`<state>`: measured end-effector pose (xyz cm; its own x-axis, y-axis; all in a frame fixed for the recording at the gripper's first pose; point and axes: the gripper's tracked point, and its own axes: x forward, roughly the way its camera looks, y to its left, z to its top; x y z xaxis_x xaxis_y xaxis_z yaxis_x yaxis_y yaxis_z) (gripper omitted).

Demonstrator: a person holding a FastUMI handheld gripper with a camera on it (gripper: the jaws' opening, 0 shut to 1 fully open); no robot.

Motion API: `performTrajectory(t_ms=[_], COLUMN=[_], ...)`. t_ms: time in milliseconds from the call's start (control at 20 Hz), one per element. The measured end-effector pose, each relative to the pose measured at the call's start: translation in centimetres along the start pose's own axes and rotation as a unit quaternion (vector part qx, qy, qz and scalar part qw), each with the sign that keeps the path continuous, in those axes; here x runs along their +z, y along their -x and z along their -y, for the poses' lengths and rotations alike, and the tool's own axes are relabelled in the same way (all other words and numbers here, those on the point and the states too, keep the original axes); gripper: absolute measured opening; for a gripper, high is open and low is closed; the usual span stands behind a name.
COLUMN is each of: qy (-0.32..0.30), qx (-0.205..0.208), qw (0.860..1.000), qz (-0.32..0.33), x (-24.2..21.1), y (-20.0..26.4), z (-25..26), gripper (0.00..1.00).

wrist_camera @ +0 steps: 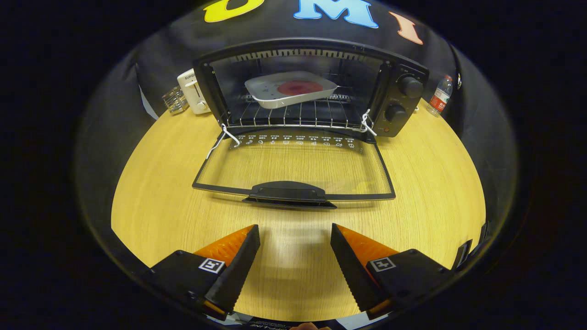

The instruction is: Open the toaster oven, put the food inside, and close the toaster oven door.

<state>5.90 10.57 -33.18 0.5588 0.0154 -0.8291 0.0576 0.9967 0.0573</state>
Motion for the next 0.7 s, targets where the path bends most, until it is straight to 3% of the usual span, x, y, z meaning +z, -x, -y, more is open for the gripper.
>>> performTrajectory(t_ms=[450, 700], qy=[0.017, -0.013], qx=[-0.048, -0.054], qw=[0.999, 0.998], qz=[-0.008, -0.013], x=[1.0, 1.4], y=[-2.5, -2.5], z=[1.1, 1.0], gripper=[0.99, 0.99])
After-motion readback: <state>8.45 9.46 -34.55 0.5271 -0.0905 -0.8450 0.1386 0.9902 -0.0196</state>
